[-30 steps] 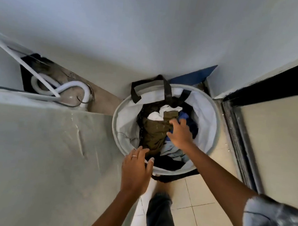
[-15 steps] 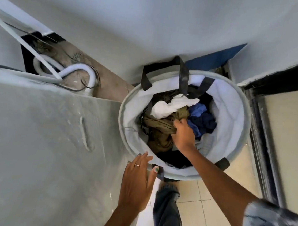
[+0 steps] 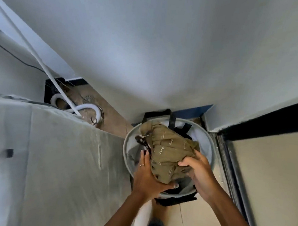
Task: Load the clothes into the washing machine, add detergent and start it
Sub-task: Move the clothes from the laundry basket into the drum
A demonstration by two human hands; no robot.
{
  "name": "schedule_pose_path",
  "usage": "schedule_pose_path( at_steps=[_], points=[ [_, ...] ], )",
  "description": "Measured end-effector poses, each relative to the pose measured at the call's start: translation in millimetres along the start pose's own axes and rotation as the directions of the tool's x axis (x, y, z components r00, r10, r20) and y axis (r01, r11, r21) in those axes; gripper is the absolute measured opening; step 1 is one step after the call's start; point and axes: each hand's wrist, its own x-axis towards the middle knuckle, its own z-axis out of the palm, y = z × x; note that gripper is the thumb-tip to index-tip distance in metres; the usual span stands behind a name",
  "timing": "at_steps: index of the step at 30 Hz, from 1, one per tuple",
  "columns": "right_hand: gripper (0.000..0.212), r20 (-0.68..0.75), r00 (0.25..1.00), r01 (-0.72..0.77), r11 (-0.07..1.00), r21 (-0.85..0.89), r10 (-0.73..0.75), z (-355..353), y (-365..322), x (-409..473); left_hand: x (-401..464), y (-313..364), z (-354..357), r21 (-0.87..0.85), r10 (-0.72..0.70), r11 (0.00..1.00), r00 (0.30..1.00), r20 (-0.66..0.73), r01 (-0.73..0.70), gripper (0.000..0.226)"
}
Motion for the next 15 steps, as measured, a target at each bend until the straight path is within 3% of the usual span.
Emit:
schedule_pose_path(
  at_steps=[3, 6, 11, 15],
  points=[
    [0.047, 0.074, 0.997, -0.005, 0.971, 0.24, -0.013, 2.7, -22.3, -27.2, -6.0, 29.4, -12.3, -0.219, 0.012, 0.976, 0.999, 0.032, -0.005, 0.091],
    [0.038, -0.024, 1.0, 0.023, 0.952, 0.306, -0.017, -3.7, -41.2, -41.0, -15.6, 52.2, -30.8, -0.27, 0.014, 0.963, 1.0, 0.019, -0.009, 0.065],
    [0.033, -0.186, 0.967, 0.161, 0.984, -0.077, -0.173, 3.2, -76.6, -69.7, -53.7, 82.0, -70.8, -0.354, 0.094, 0.93, 0.995, -0.032, -0.099, 0.087],
    [0.028, -0.194, 0.954, 0.216, 0.973, -0.086, -0.229, 23.0, -90.7, -107.8, -95.8, 104.5, -111.7, -0.395, 0.17, 0.905, 0.985, -0.004, -0.158, 0.088]
  ],
)
